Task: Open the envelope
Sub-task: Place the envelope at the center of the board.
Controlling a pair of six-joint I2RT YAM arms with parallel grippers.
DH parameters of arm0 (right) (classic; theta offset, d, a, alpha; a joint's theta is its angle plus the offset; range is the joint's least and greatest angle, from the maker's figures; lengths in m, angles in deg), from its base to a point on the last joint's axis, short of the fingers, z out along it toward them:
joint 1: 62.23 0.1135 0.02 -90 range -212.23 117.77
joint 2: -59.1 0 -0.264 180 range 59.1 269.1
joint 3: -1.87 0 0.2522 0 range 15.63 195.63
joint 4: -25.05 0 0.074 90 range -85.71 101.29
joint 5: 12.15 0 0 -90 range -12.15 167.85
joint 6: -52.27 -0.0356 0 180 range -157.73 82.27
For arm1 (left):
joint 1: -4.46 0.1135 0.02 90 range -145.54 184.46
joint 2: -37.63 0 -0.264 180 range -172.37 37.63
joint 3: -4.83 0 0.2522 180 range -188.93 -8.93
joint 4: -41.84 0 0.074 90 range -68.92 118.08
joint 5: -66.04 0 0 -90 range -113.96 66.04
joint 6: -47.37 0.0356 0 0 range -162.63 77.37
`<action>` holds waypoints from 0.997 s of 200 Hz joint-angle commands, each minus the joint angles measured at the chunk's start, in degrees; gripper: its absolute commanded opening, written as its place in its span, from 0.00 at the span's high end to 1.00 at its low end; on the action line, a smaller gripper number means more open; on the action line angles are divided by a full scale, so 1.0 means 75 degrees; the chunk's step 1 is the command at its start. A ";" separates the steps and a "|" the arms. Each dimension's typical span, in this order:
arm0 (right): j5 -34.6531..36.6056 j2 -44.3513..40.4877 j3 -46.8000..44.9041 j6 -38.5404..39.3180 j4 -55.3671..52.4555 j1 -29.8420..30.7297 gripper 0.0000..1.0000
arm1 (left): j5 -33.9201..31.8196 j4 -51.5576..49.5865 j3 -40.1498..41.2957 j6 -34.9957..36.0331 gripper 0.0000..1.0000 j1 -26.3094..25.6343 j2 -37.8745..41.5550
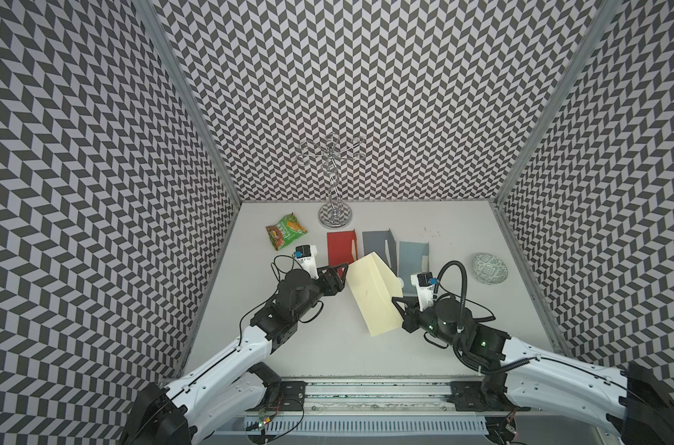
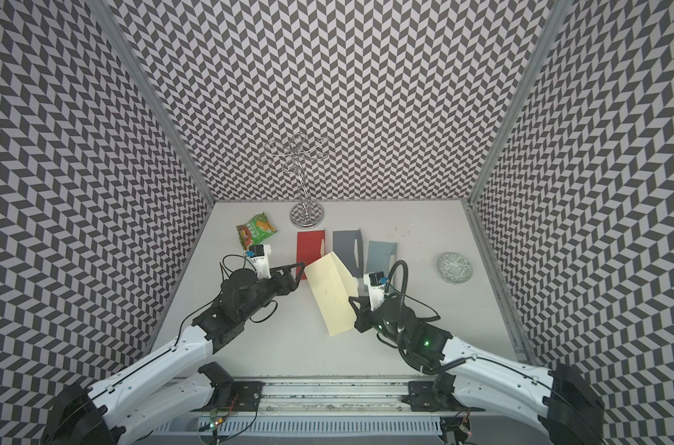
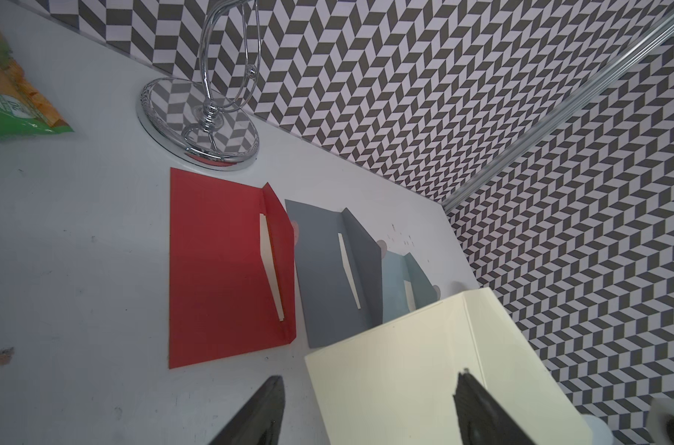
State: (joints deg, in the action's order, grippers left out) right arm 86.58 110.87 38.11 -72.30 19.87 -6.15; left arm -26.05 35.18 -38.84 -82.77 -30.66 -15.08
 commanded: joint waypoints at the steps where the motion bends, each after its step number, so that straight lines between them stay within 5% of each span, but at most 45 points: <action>1: -0.0253 0.0179 -0.0406 -0.1238 0.0713 0.0002 1.00 | -0.0122 -0.0230 0.0048 0.0067 0.28 0.0006 0.0099; 67: -0.0567 0.1287 -0.1478 -0.3252 0.1121 -0.0356 1.00 | 0.0055 -0.0172 0.0516 -0.0085 0.28 0.0006 0.0385; 199: -0.1682 0.2985 -0.0683 -0.3143 0.1036 -0.0830 0.96 | 0.0050 -0.0113 0.0672 0.0065 0.28 0.0018 0.0464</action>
State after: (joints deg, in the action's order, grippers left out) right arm 75.28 132.48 31.60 -94.96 25.35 -11.86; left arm -25.68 33.86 -34.21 -83.17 -30.66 -12.83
